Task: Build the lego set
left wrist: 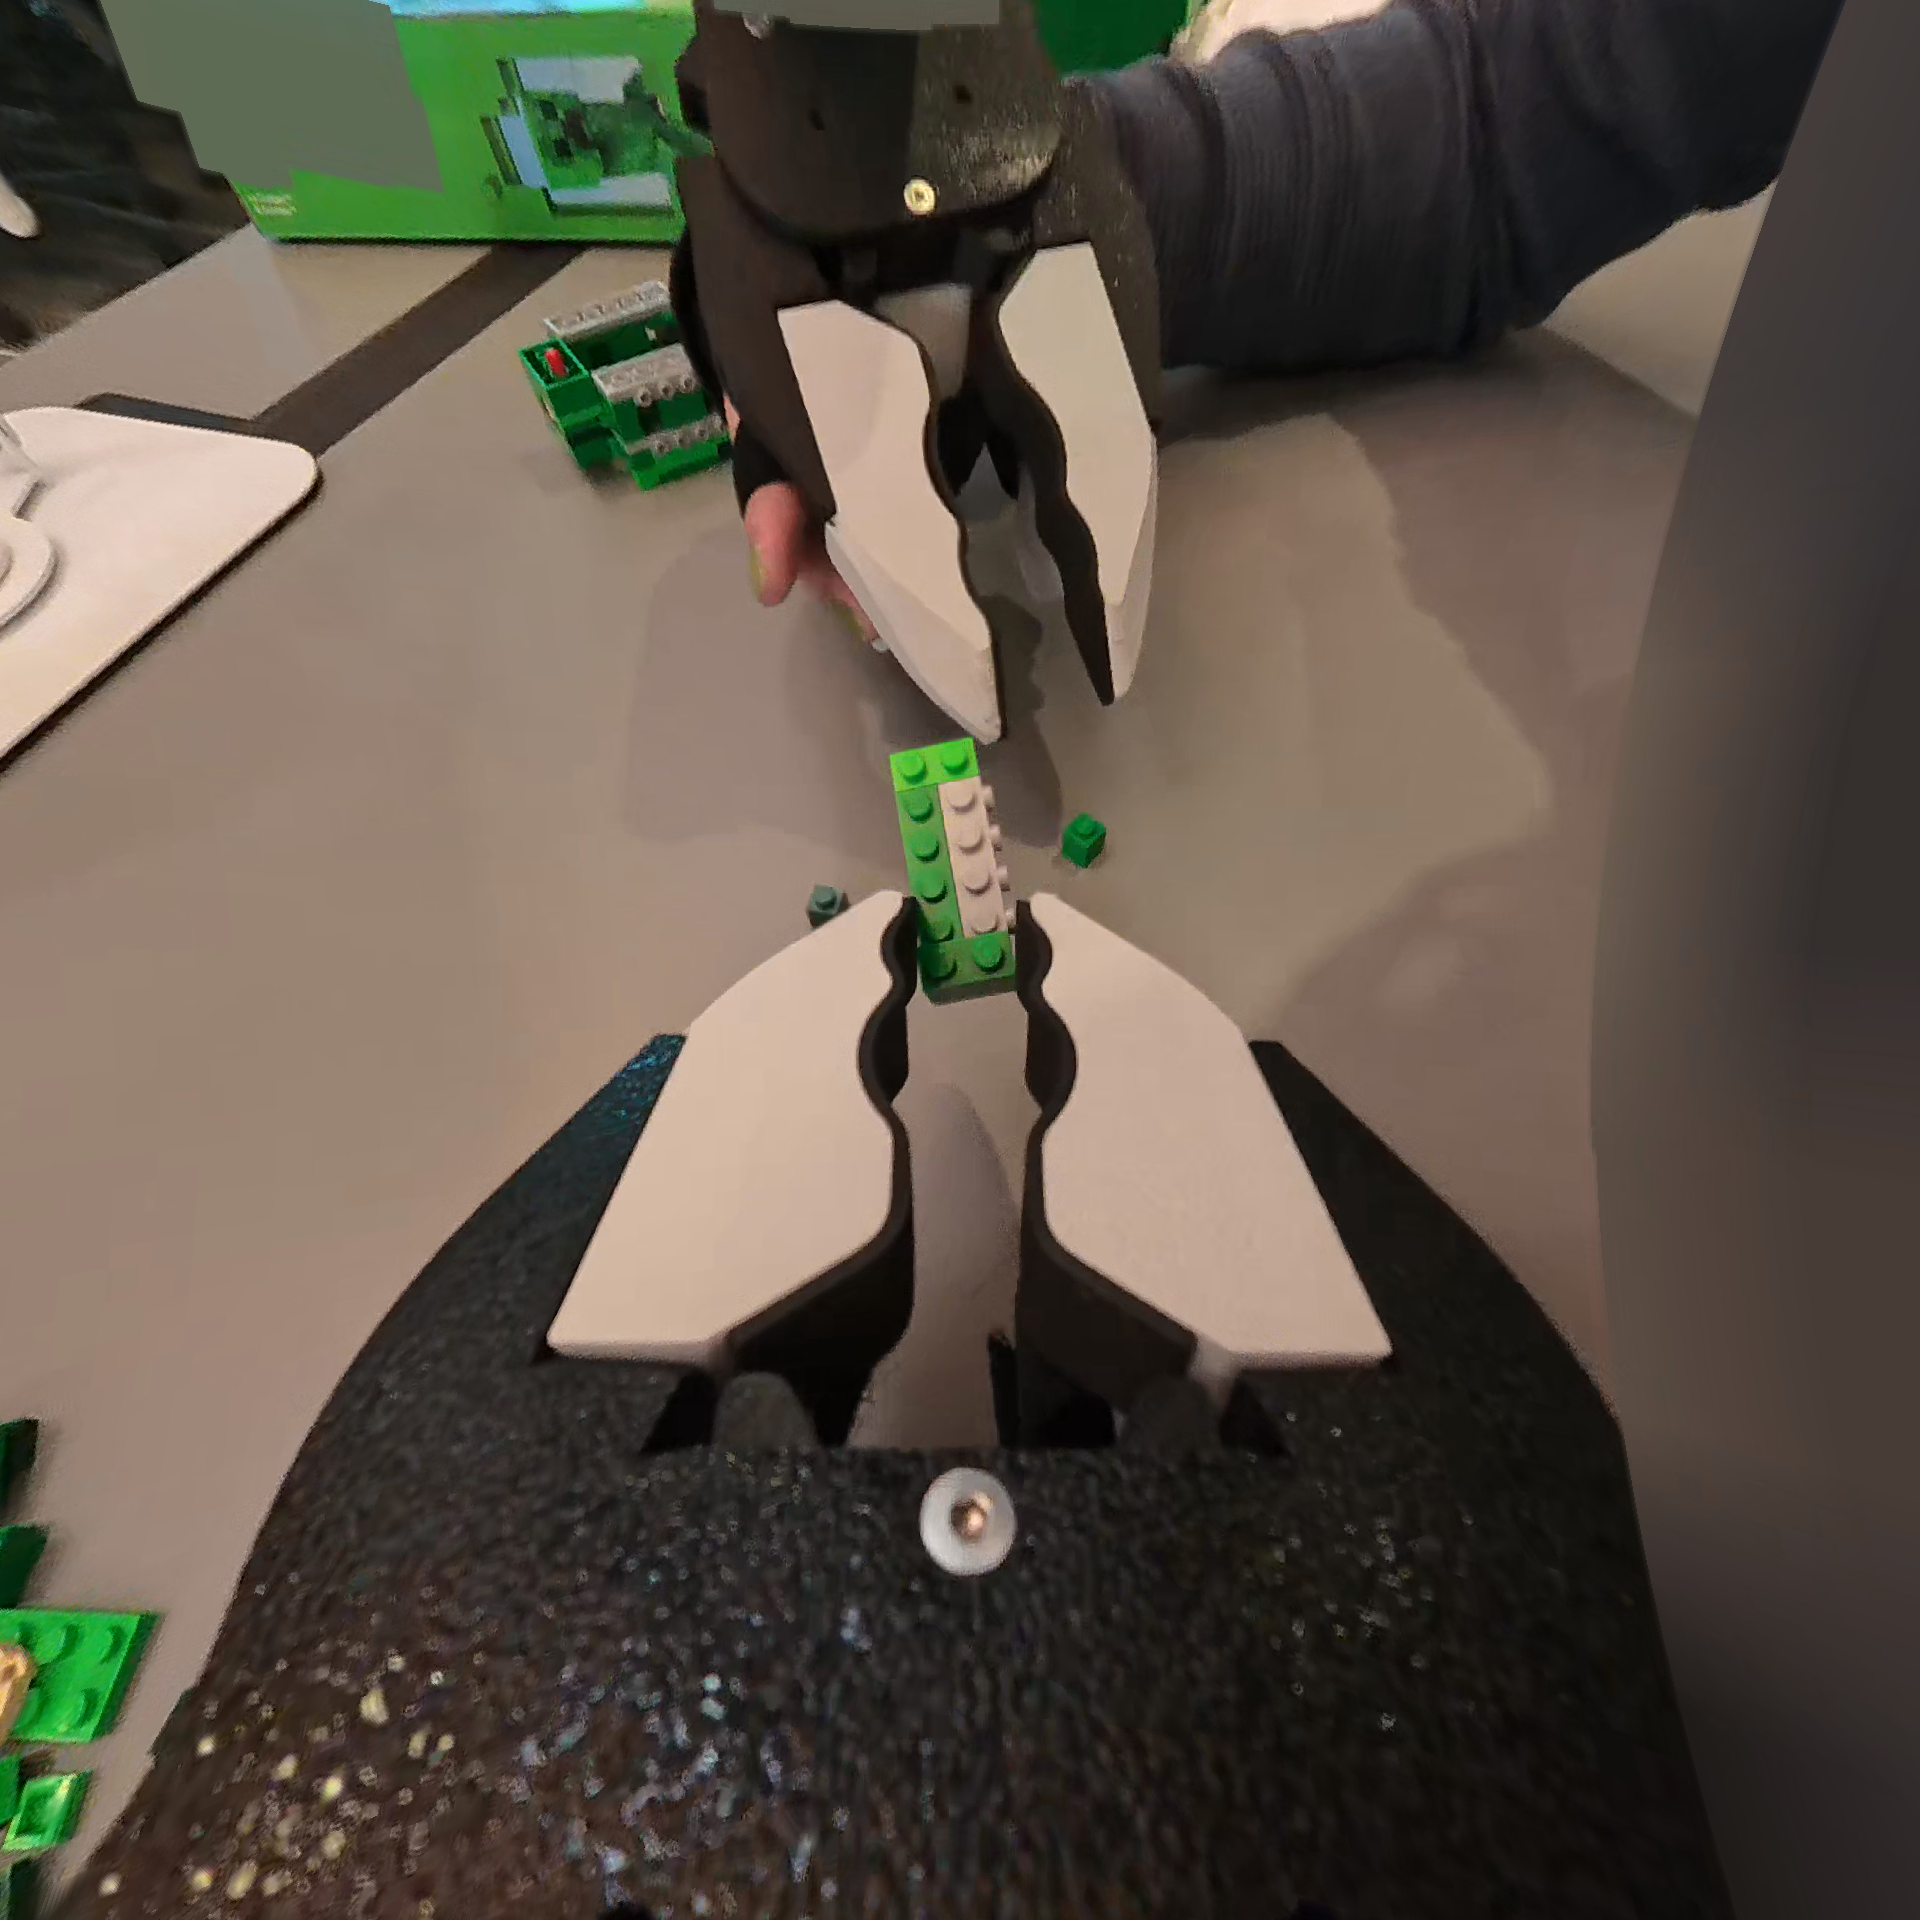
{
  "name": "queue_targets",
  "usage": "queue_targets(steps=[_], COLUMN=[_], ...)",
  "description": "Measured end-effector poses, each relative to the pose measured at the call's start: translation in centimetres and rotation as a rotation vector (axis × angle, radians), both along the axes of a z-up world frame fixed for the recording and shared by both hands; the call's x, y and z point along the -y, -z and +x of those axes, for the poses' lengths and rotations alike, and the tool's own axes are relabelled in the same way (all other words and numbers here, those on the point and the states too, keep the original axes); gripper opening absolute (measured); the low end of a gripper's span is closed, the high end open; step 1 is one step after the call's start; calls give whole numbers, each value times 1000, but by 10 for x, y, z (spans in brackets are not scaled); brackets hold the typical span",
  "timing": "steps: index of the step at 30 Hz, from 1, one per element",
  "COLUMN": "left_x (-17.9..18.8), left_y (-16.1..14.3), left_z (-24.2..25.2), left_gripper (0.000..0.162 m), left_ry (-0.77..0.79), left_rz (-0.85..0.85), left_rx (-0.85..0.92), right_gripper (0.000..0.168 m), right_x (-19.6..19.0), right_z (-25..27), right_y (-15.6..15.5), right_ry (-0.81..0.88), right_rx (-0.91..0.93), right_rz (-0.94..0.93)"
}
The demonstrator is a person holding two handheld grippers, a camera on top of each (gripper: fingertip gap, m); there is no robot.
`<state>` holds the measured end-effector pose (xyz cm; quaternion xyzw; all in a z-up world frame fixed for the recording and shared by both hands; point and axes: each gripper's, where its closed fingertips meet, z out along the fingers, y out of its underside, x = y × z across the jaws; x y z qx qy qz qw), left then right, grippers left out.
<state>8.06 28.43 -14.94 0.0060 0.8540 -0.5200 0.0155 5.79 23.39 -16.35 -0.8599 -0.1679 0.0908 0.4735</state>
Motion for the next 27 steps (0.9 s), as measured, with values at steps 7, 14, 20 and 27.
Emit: queue_targets(steps=[7, 14, 20, 27], left_x=[-1, -2, -2, -3], left_y=[15, 15, 16, 18], left_z=[-5, -12, -16, -15], left_gripper=[17, 17, 17, 17], left_ry=[27, 68, 91, 88], left_rz=[119, 129, 137, 150], left_rx=[53, 43, 35, 28], right_gripper=[24, 18, 20, 17], right_x=[-5, -9, -6, -4], right_z=[-10, -7, -12, -15], right_y=[14, 28, 32, 25], right_ry=[-37, -32, -51, -48], right_rx=[101, 217, 171, 102], right_rz=[-79, -110, -156, -144])
